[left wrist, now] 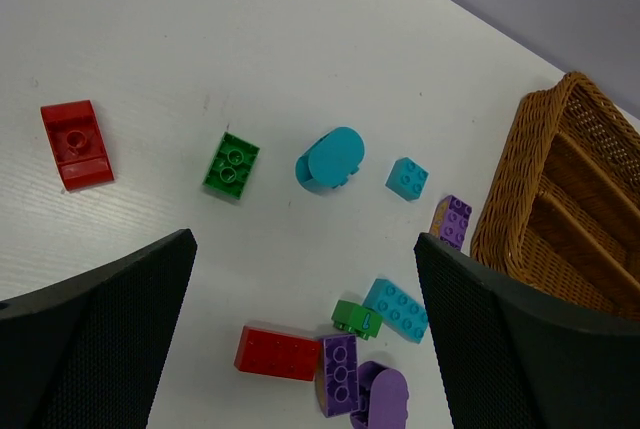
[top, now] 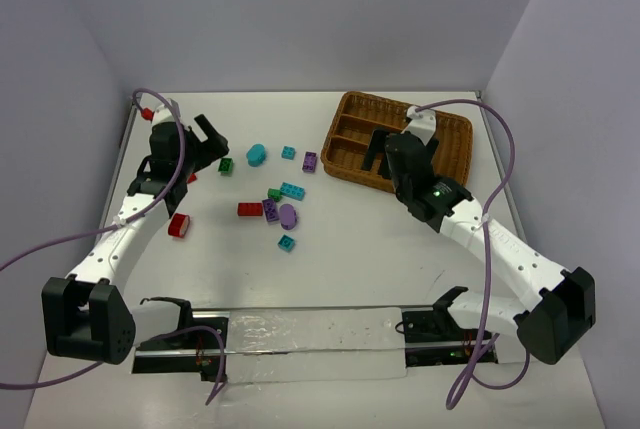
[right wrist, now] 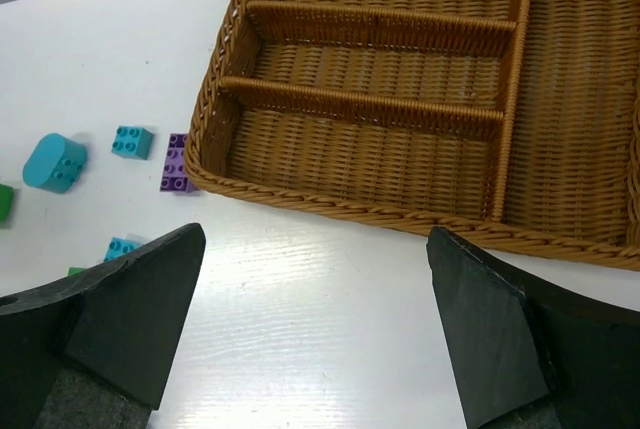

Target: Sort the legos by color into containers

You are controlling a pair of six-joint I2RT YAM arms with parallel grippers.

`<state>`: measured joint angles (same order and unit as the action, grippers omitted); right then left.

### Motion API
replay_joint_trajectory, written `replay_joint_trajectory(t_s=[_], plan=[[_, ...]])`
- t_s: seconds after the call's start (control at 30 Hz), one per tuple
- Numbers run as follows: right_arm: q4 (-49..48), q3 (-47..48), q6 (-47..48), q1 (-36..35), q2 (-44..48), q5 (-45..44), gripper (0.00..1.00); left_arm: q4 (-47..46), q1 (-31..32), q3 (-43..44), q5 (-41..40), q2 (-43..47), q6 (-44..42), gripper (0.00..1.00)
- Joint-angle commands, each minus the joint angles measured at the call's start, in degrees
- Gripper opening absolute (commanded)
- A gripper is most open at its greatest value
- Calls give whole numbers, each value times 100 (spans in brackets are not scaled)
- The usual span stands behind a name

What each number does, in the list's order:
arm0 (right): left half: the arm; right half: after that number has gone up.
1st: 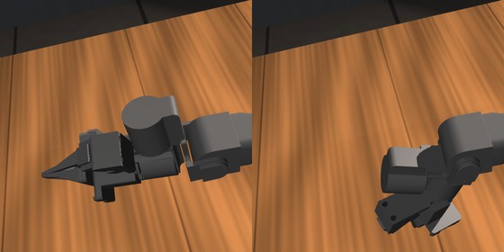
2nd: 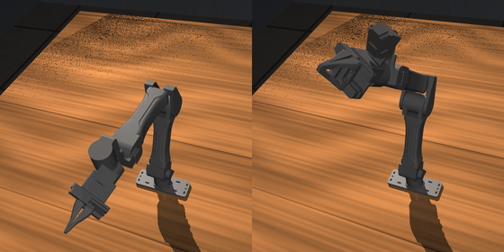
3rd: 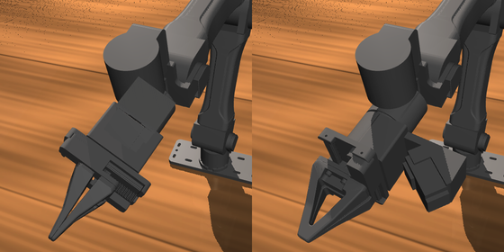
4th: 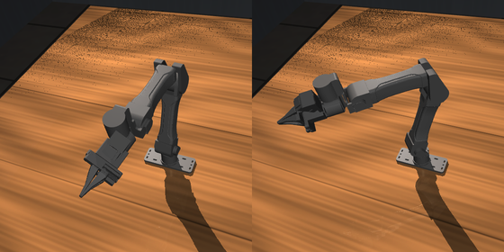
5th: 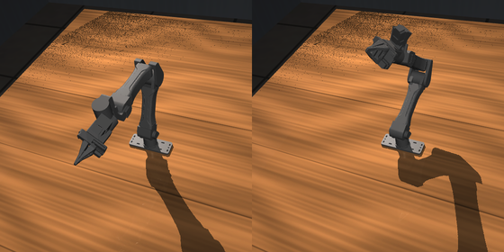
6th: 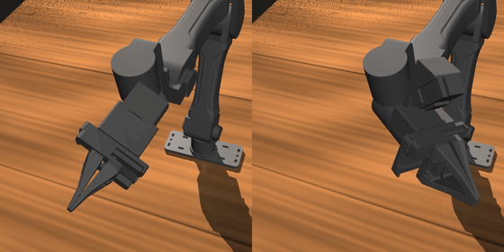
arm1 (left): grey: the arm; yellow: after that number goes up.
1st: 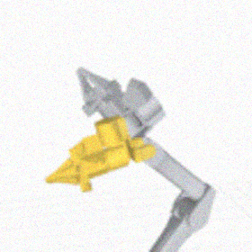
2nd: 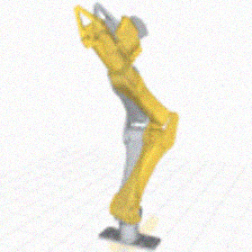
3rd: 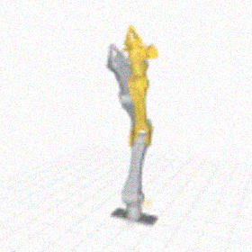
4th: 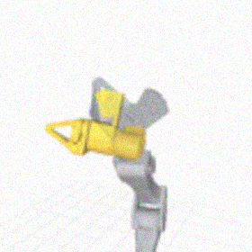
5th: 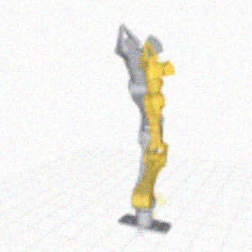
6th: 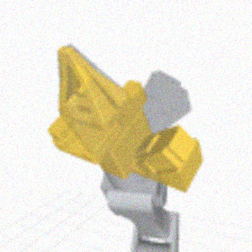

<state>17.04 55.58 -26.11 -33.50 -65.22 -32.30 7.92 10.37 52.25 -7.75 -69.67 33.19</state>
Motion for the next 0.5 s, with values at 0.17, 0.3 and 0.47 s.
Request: replay_joint_trajectory(t_s=[0.17,0.3,0.47], plan=[[-87,-162,1,-17,291,199,100,88,18,286,-193,138,38,99],[-199,-205,166,-25,300,721,100,250,18,354,-340,121,100,99],[-107,43,322,-804,-210,1323,95,881,9,629,-890,103,398,99]])
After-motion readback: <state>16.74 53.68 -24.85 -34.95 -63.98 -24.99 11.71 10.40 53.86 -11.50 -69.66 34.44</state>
